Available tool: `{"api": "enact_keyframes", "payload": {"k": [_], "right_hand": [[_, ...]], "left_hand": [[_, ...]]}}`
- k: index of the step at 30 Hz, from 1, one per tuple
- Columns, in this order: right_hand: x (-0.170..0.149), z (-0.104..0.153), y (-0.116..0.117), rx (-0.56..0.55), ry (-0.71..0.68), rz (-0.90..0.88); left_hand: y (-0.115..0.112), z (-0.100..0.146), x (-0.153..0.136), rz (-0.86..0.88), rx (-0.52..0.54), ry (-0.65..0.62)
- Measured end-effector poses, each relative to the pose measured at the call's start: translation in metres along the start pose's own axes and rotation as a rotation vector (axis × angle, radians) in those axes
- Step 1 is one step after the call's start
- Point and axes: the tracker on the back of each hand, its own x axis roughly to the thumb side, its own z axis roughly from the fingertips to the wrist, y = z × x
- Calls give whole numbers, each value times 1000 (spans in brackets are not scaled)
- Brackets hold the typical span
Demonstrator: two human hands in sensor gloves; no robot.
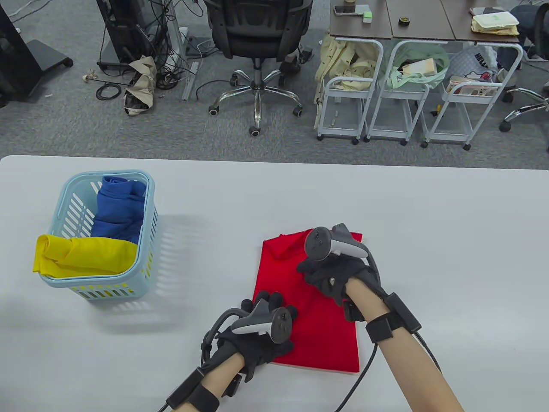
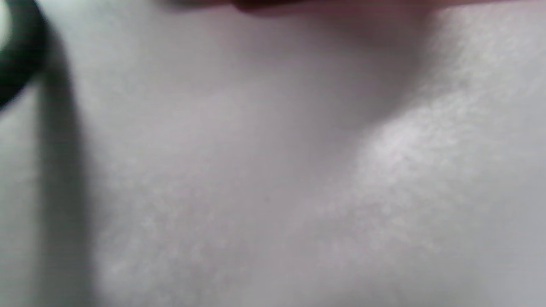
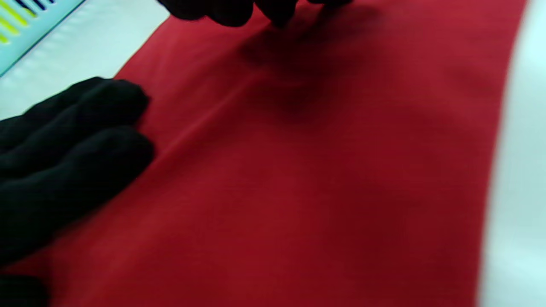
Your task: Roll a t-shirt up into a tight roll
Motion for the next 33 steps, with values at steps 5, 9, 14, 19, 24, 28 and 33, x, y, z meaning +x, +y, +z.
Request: {"api": "enact_keyframes", "payload": {"k": [5,9,14,19,24,28,33], "right_hand": [[-7,-33,-3,-57,169,-9],[-43,-43,-6,-11,334,-40],[-56,-7,-15,-121,336,-103],[-42,39,0,-172,223,-90],[-21,76,56,-20,155,50],[-25,95,95,24,191,110],[-28,112,93,-87,227,131]], "left_hand": [[0,0,0,2,2,-6],[0,1,0,-1,6,-4],[0,0,0,-9,5,3],[2,-1,3,-13,22,36],[3,-2,4,-16,59,97],[7,-4,-1,28,75,104],[17,5,-21,121,165,14]]}}
